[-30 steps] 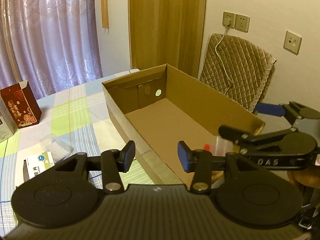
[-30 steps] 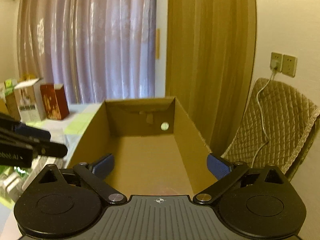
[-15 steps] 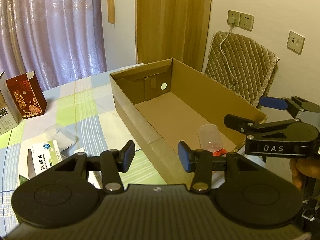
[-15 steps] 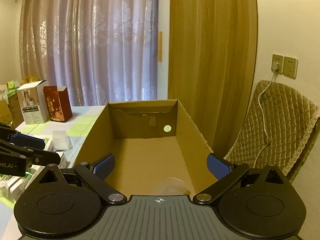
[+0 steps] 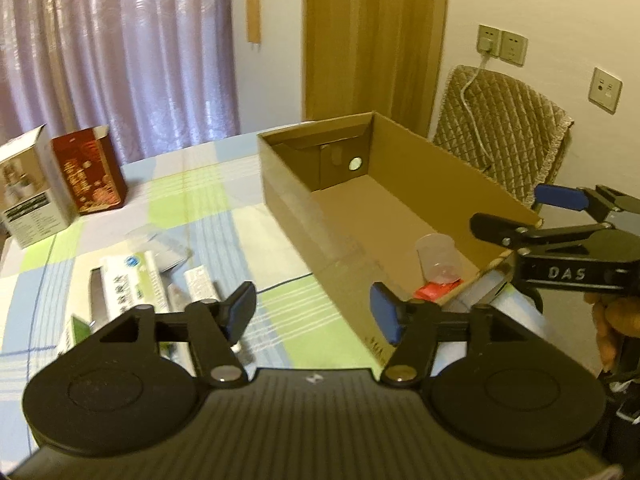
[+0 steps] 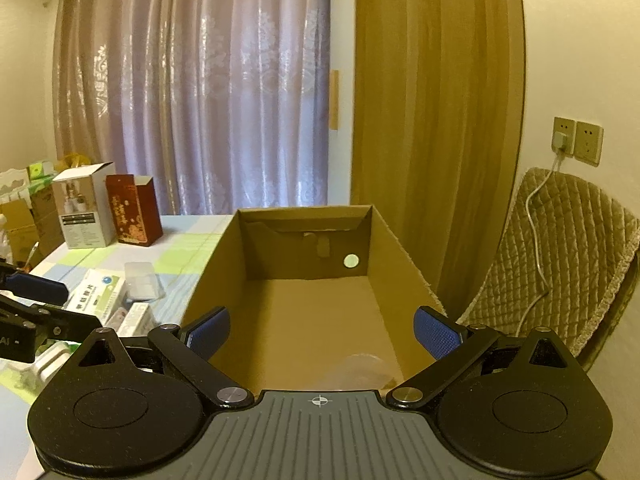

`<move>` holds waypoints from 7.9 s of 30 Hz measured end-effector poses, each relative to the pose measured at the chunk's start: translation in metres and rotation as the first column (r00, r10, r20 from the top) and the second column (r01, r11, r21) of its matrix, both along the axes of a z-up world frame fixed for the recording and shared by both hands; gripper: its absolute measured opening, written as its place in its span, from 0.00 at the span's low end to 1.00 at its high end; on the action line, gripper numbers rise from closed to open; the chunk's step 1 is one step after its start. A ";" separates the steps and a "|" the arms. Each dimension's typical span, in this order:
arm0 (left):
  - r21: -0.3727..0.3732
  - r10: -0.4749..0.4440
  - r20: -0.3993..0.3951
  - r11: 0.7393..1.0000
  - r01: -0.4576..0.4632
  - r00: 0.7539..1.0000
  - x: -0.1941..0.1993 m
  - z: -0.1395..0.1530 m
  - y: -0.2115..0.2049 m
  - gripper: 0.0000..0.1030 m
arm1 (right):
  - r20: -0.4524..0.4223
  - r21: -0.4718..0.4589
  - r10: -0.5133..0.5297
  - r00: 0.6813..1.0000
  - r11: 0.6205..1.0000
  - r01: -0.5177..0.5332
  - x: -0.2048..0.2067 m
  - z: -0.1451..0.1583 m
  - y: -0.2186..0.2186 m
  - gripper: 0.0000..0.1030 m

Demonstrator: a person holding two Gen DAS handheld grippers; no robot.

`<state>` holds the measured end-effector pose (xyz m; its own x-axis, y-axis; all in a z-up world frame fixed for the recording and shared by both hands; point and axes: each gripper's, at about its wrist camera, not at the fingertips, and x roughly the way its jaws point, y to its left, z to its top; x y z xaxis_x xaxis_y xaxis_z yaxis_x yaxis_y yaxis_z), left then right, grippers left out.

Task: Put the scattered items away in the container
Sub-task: 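Withdraw both tools from the box back toward the item pile, then grasp the clear packet with the white pad using the left tool, then grasp the long white barcode box with the right tool, then lift the white box with the right tool while the left tool holds the pad packet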

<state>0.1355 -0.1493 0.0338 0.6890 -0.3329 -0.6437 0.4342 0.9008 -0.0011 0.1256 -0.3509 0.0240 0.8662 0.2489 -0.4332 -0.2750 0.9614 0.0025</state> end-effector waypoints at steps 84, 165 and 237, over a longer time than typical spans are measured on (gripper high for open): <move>-0.036 0.305 -0.223 0.947 -0.320 0.926 0.047 -0.127 0.192 0.88 | -0.226 -0.030 0.312 0.923 0.945 -0.327 0.013 -0.074 0.204 0.99; 0.010 0.238 -0.246 0.970 -0.243 0.940 -0.006 -0.122 0.168 0.65 | -0.408 -0.076 0.176 0.896 0.971 -0.225 0.065 -0.113 0.210 0.28; 0.081 0.123 -0.182 0.991 -0.109 0.976 -0.056 -0.087 0.108 0.63 | -0.468 -0.157 0.206 0.859 0.937 -0.311 -0.038 -0.115 0.143 0.29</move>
<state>0.0797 -0.0410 -0.0533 0.5864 -0.2069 -0.7832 0.3249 0.9457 -0.0066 0.0881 -0.2075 -0.0908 0.4907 0.2906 -0.8215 -0.5340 0.8453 -0.0200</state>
